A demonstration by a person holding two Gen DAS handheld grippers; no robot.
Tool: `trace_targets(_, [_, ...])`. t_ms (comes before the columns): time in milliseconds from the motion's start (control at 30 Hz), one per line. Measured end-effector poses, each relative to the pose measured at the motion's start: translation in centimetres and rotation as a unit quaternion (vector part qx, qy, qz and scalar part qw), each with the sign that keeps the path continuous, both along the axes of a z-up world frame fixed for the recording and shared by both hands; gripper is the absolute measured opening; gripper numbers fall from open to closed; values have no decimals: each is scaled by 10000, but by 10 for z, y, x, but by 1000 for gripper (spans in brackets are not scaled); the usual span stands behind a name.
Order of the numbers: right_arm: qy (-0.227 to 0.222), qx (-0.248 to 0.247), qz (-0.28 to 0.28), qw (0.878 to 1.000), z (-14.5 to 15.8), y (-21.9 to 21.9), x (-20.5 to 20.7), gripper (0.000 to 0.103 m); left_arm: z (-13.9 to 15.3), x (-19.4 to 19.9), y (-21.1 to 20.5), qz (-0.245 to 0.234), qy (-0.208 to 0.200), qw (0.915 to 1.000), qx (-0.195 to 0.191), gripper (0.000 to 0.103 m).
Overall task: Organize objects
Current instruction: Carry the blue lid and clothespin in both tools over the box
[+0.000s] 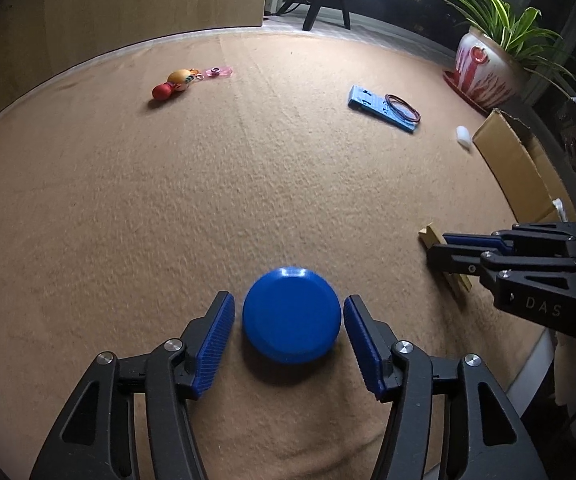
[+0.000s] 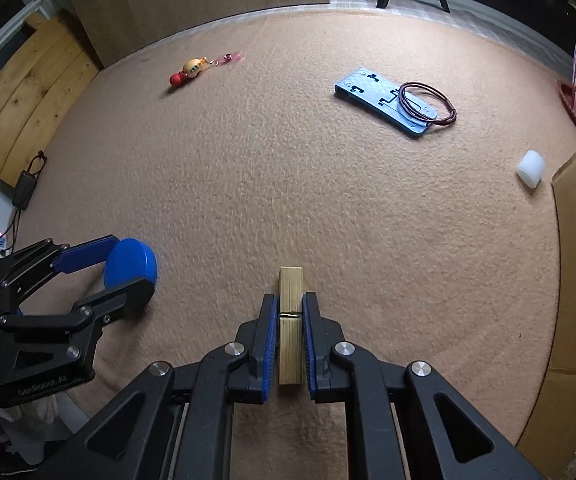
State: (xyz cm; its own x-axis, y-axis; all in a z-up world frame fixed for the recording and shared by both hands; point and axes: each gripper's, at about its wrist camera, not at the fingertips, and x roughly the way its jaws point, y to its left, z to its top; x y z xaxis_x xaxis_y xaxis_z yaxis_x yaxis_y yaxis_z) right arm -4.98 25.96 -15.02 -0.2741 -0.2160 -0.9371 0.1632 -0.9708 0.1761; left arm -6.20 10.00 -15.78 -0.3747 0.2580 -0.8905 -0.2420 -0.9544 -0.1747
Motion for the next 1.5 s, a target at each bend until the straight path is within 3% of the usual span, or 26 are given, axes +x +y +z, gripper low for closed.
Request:
trace_targets(167, [15, 97, 57, 9999, 1, -3, 2, 12, -1, 0, 2, 10, 31, 9999, -98, 54])
trace_targets(533, [118, 460, 190, 9987, 2, -3, 16, 12, -1, 4, 6, 107, 37, 9999, -58, 54])
trace_targets(633, [126, 464, 221, 9986, 3, 0, 20, 23, -2, 5, 9, 138, 33, 9999, -49, 54])
trace_targets(767, [181, 502, 231, 9983, 3, 3, 26, 21, -1, 5, 12, 155, 12, 9999, 9, 54])
trace_targets(800, [177, 480, 197, 9985, 4, 4, 26, 14, 0, 5, 14, 145, 5, 9999, 20, 54])
trace_targets(833, [163, 455, 161, 9987, 4, 7, 26, 12, 0, 5, 15, 140, 5, 9999, 23, 54])
trace_targets(1167, [396, -52, -426, 9983, 36, 51, 31, 12, 22, -1, 43, -94, 194, 9997, 89, 54])
trace_targets(1500, [877, -122, -1058, 9904, 77, 107, 47, 12, 63, -16, 115, -793, 602, 9948, 210, 54])
